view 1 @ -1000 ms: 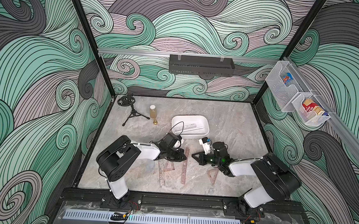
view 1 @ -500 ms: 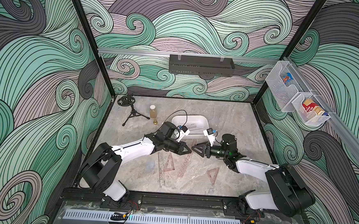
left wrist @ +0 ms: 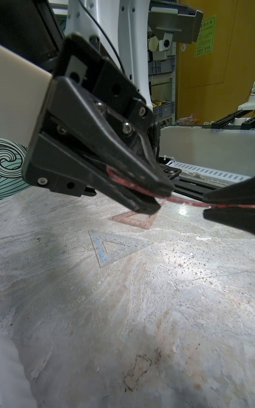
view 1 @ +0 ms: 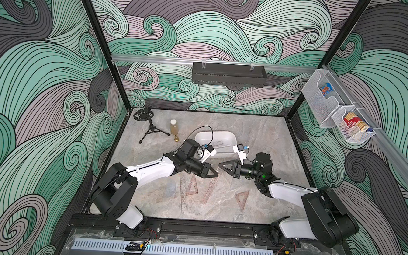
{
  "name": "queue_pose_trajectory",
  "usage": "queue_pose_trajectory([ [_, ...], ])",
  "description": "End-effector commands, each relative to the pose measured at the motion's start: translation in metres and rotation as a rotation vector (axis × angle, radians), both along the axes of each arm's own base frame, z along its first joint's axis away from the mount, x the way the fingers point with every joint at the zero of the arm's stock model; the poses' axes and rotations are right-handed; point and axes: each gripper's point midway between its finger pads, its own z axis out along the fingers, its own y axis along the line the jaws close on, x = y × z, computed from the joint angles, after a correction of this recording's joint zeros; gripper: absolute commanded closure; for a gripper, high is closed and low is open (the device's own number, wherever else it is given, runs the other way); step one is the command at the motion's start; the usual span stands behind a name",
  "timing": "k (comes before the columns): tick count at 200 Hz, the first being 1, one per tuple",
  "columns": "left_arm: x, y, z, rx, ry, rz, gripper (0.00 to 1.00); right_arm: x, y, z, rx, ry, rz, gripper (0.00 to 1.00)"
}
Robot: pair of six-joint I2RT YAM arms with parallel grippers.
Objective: Put the scattered rulers into the storage box
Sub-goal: Pick up the ruler from the center of the board, then place the ruler in the storage box.
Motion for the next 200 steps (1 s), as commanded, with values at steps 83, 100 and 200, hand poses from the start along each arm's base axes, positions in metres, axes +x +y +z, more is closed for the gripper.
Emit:
queue_pose_trajectory([
  [83,0.114,0.068,0.048,0.351,-0.377,0.549,0.34,0.134,-0.068,0.058,0.045,-0.058,-0.611,1.00],
  [100,0.124,0.083,0.061,0.363,-0.433,0.642,0.32,0.160,-0.090,0.065,0.070,-0.064,-0.755,1.00],
  [200,0.134,0.116,0.045,0.434,-0.429,0.767,0.30,0.212,-0.050,0.033,0.054,-0.043,-0.739,1.00],
])
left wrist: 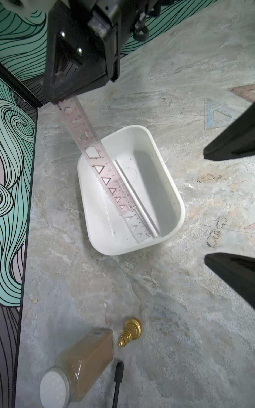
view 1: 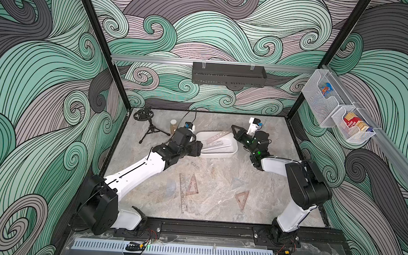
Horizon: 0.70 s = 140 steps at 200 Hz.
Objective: Put the scattered rulers into the storage box
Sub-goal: Place the ruler in the storage box.
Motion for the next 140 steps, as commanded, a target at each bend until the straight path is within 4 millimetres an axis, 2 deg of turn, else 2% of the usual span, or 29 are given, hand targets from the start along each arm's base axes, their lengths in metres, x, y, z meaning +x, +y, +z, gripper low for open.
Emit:
queue_pose_trajectory([
  [1,0.004,0.008,-0.006,0.020,0.011,0.036,0.30,-0.002,0.016,0.007,-0.012,-0.035,0.020,1.00],
  [70,0.005,0.009,-0.013,0.019,0.032,0.037,0.29,-0.014,0.039,-0.021,-0.023,0.024,0.073,0.98],
  [140,0.008,0.011,-0.018,0.009,0.055,0.039,0.28,-0.010,0.044,-0.047,-0.067,0.079,0.098,0.91],
])
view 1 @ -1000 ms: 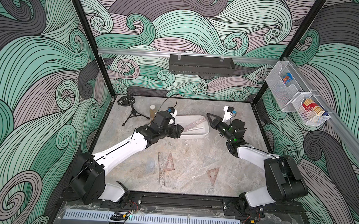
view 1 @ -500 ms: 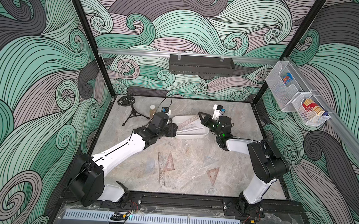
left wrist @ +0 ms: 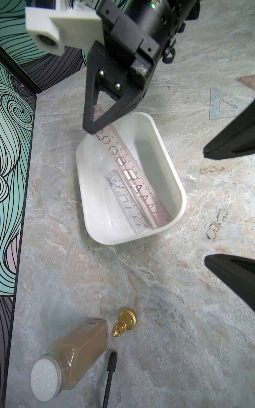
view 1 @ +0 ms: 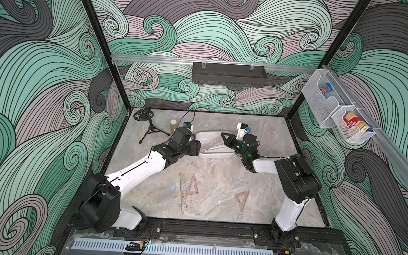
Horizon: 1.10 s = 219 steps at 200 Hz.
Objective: Put the scattered rulers into the storage box
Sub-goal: Place the ruler in the storage box.
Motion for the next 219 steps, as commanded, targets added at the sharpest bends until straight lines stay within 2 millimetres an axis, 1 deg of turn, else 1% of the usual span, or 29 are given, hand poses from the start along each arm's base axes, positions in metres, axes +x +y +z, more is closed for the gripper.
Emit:
queue_pose_trajectory([
  [1,0.001,0.002,-0.006,-0.006,0.026,0.005,0.28,0.005,0.004,0.004,-0.012,-0.022,0.013,0.91],
  [15,0.002,0.002,-0.007,-0.009,0.029,0.006,0.28,0.006,0.003,0.000,-0.018,-0.014,0.017,0.89],
  [28,0.003,0.004,-0.007,-0.010,0.030,0.009,0.28,0.008,0.001,-0.001,-0.028,-0.011,0.017,0.84],
  [38,0.003,0.004,-0.007,-0.013,0.034,0.008,0.28,0.011,-0.003,-0.001,-0.035,-0.013,0.010,0.79],
  [53,0.003,0.004,-0.006,-0.019,0.034,0.007,0.28,0.016,-0.008,0.001,-0.050,-0.020,0.004,0.69],
  [78,0.003,0.003,-0.005,-0.026,0.039,0.005,0.28,0.027,-0.018,0.009,-0.085,-0.032,-0.014,0.60],
  [88,0.003,0.003,-0.004,-0.031,0.041,0.005,0.28,0.030,-0.023,0.012,-0.096,-0.038,-0.023,0.58],
  [90,0.004,0.003,-0.012,-0.022,0.060,0.004,0.28,0.031,-0.024,0.013,-0.098,-0.038,-0.025,0.58],
  [95,0.005,0.003,-0.015,-0.018,0.067,0.004,0.28,0.033,-0.026,0.015,-0.104,-0.041,-0.028,0.57],
  [116,0.004,0.002,-0.016,-0.023,0.075,0.002,0.28,0.038,-0.033,0.021,-0.129,-0.049,-0.037,0.54],
  [132,0.002,0.003,-0.017,-0.025,0.082,0.005,0.28,0.038,-0.033,0.024,-0.149,-0.051,-0.028,0.53],
  [141,0.001,0.004,-0.017,-0.029,0.087,0.008,0.28,0.034,-0.031,0.028,-0.154,-0.056,-0.009,0.53],
  [153,-0.004,0.005,-0.020,-0.030,0.106,0.013,0.28,0.023,-0.027,0.033,-0.162,-0.060,0.020,0.53],
  [160,-0.006,0.006,-0.023,-0.030,0.121,0.017,0.28,0.012,-0.022,0.033,-0.182,-0.057,0.041,0.54],
  [165,-0.009,0.006,-0.028,-0.031,0.136,0.017,0.28,0.002,-0.017,0.032,-0.206,-0.057,0.057,0.55],
  [167,-0.011,0.007,-0.021,-0.042,0.126,0.017,0.28,-0.002,-0.015,0.032,-0.218,-0.059,0.064,0.56],
  [170,-0.013,0.008,-0.020,-0.048,0.124,0.018,0.28,-0.008,-0.013,0.030,-0.240,-0.059,0.070,0.56],
  [179,-0.021,0.010,-0.025,-0.059,0.141,0.016,0.28,-0.029,-0.004,0.027,-0.308,-0.065,0.081,0.57],
  [190,-0.031,0.011,-0.036,-0.079,0.173,0.010,0.28,-0.058,0.010,0.022,-0.403,-0.098,0.101,0.59],
  [204,-0.048,0.009,-0.057,-0.113,0.238,-0.012,0.28,-0.093,0.028,0.016,-0.542,-0.145,0.124,0.60],
  [219,-0.062,0.013,-0.074,-0.115,0.320,0.000,0.28,-0.128,0.048,0.006,-0.629,-0.184,0.170,0.60],
])
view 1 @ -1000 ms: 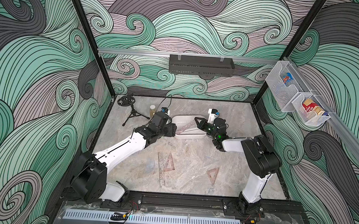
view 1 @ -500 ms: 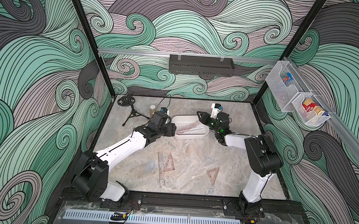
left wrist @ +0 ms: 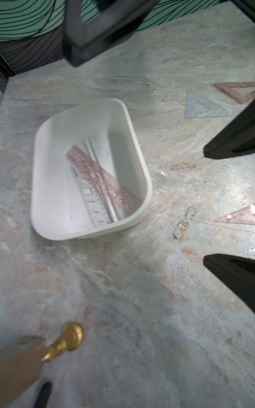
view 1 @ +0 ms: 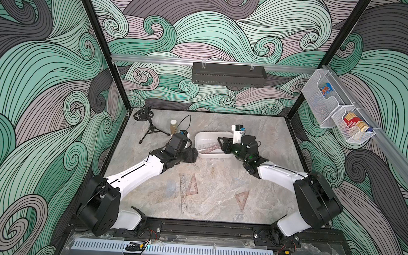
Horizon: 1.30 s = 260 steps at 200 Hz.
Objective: Put the scattered rulers into the storage box
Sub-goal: Pick up the ruler from the center of the board.
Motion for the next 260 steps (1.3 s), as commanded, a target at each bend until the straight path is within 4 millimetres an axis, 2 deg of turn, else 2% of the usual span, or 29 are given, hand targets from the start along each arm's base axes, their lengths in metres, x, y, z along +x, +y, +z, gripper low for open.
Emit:
queue_pose_trajectory([
  [1,-0.023,0.002,-0.022,-0.048,0.133,0.007,0.28,-0.045,0.010,-0.031,-0.260,-0.058,0.017,0.60],
  [17,-0.030,0.011,-0.030,-0.025,0.155,0.032,0.29,-0.077,0.035,-0.046,-0.330,-0.076,0.088,0.60],
  [40,-0.030,0.028,-0.031,0.008,0.124,0.097,0.29,-0.115,0.068,-0.071,-0.440,-0.108,0.178,0.58],
  [57,-0.030,0.037,-0.034,0.026,0.132,0.130,0.29,-0.132,0.083,-0.091,-0.498,-0.115,0.212,0.54],
  [75,-0.030,0.044,-0.034,0.036,0.135,0.158,0.30,-0.141,0.092,-0.107,-0.535,-0.106,0.241,0.51],
  [111,-0.026,0.052,-0.029,0.034,0.118,0.193,0.30,-0.148,0.092,-0.131,-0.611,-0.094,0.253,0.46],
  [136,-0.026,0.054,-0.032,0.034,0.125,0.193,0.31,-0.149,0.090,-0.142,-0.649,-0.079,0.258,0.43],
  [195,-0.026,0.054,-0.038,0.033,0.144,0.187,0.31,-0.152,0.086,-0.153,-0.718,-0.083,0.259,0.34],
  [260,-0.025,0.052,-0.041,0.023,0.160,0.179,0.31,-0.146,0.064,-0.151,-0.765,-0.105,0.186,0.32],
])
